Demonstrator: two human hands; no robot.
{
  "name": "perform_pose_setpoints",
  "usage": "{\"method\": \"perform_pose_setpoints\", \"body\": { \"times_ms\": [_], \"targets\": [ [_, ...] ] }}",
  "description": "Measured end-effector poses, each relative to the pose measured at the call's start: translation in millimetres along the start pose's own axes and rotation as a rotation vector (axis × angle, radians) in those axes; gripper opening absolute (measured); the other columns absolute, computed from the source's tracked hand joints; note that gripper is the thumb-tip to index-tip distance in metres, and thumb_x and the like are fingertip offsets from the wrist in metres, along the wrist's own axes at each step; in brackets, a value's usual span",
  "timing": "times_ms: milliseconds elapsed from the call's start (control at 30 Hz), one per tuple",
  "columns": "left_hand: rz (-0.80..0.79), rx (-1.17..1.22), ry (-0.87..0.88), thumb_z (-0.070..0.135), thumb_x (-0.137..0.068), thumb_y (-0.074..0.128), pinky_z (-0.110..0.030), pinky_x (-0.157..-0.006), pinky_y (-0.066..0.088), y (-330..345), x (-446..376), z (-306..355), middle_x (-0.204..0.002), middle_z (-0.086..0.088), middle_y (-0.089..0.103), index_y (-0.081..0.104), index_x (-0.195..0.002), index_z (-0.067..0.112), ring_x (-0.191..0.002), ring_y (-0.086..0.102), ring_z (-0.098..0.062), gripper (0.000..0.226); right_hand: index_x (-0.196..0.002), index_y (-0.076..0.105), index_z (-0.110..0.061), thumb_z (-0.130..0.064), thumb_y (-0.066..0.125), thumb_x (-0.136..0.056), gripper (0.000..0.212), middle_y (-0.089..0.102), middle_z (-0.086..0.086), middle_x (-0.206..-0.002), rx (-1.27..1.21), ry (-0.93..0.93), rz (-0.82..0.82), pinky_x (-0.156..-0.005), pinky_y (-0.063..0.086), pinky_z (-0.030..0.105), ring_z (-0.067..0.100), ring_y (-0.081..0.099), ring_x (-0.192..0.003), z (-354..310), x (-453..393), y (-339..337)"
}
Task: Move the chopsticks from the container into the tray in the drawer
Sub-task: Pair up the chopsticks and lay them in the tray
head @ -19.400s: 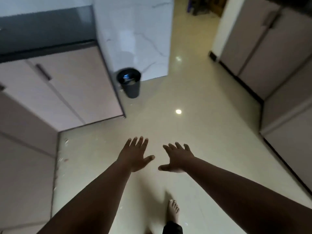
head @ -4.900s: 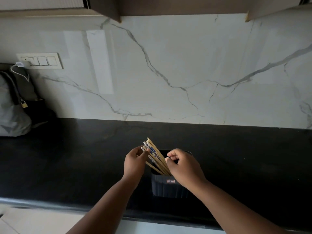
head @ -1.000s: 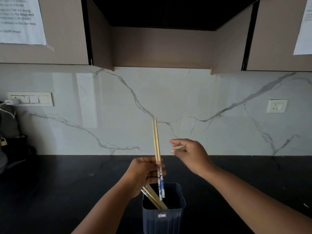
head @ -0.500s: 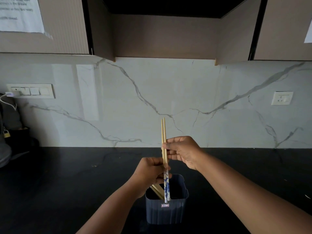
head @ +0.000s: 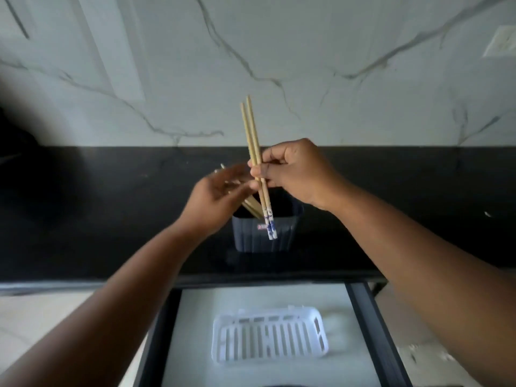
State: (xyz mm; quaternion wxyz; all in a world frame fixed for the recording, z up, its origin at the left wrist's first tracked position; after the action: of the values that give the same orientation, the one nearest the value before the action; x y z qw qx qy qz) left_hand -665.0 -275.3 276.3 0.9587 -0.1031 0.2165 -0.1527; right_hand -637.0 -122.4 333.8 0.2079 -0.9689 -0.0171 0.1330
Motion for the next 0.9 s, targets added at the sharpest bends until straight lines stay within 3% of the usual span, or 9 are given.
{"method": "perform_pose_setpoints", "body": {
  "times_ms": [100, 200, 300, 400, 567, 800, 900],
  "targets": [
    [0.118, -0.046, -0.005, 0.050, -0.087, 0.061, -0.018, -0.084, 0.051, -21, 20, -39, -0.102, 0.016, 0.073, 0.064, -0.115, 0.037, -0.097, 0.067, -0.002, 0.031, -0.080, 0.076, -0.018, -0.022, 0.077, -0.077, 0.006, 0.076, 0.003, -0.079, 0.199, 0.029, -0.175, -0.072, 0.059, 0.040, 0.021, 0.072, -0.076, 41, 34, 25],
    [0.120, -0.464, -0.090, 0.063, -0.088, 0.047, -0.027, -0.094, 0.046, -36, 26, -85, -0.122, 0.003, 0.066, 0.058, -0.128, 0.027, -0.115, 0.061, -0.012, 0.055, -0.083, 0.075, -0.015, -0.023, 0.073, -0.080, 0.010, 0.073, 0.003, -0.075, 0.397, 0.131, -0.444, -0.069, 0.053, 0.029, 0.013, 0.066, -0.072, 98, 71, 55],
    [-0.107, -0.885, -0.254, 0.063, -0.093, 0.037, -0.044, -0.117, 0.020, -28, 26, -133, -0.155, -0.012, 0.034, 0.033, -0.148, 0.014, -0.145, 0.023, -0.030, 0.073, -0.088, 0.073, -0.018, -0.023, 0.066, -0.086, 0.009, 0.069, -0.002, -0.076, 0.522, 0.226, -0.686, -0.068, 0.049, 0.030, 0.013, 0.060, -0.071, 153, 105, 85],
    [-0.322, -1.115, -0.428, 0.066, -0.092, 0.026, -0.047, -0.120, 0.000, -14, 43, -176, -0.164, -0.006, 0.003, 0.008, -0.155, 0.017, -0.150, -0.004, -0.026, 0.081, -0.083, 0.065, -0.020, -0.022, 0.057, -0.090, 0.011, 0.055, -0.009, -0.067, 0.540, 0.304, -0.810, -0.058, 0.039, 0.028, 0.008, 0.048, -0.062, 197, 131, 108],
    [-0.269, -1.100, -0.382, 0.078, -0.085, 0.014, -0.044, -0.120, -0.003, -17, 50, -194, -0.164, 0.000, 0.001, 0.009, -0.155, 0.025, -0.149, -0.006, -0.019, 0.087, -0.082, 0.062, -0.016, -0.019, 0.054, -0.089, 0.011, 0.058, 0.002, -0.076, 0.575, 0.359, -0.879, -0.059, 0.039, 0.030, 0.022, 0.055, -0.070, 240, 149, 136],
    [-0.233, -1.082, -0.368, 0.078, -0.085, 0.020, -0.043, -0.120, -0.002, -19, 48, -196, -0.163, 0.002, 0.004, 0.012, -0.154, 0.028, -0.150, -0.005, -0.017, 0.086, -0.091, 0.066, -0.015, -0.015, 0.055, -0.092, 0.012, 0.056, -0.010, -0.075, 0.619, 0.388, -0.986, -0.055, 0.036, 0.025, 0.009, 0.049, -0.065, 271, 161, 163],
    [-0.224, -1.076, -0.370, 0.079, -0.085, 0.020, -0.043, -0.120, -0.002, -19, 48, -196, -0.163, 0.002, 0.005, 0.014, -0.154, 0.028, -0.150, -0.004, -0.018, 0.086, -0.094, 0.067, -0.011, -0.015, 0.056, -0.092, 0.011, 0.060, 0.001, -0.082, 0.639, 0.396, -1.036, -0.062, 0.040, 0.029, 0.015, 0.051, -0.068, 279, 166, 173]
  ]
}}
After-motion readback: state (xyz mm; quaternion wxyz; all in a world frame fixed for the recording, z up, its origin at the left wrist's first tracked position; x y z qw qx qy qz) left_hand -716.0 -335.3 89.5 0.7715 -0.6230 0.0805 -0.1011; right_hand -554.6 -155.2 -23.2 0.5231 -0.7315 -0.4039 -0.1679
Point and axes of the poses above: each hand's wrist, its own x-axis away from the middle knuckle, its own y-axis out of the palm, z = x × y, the point moved 5 cm from there along -x, towards the middle knuckle
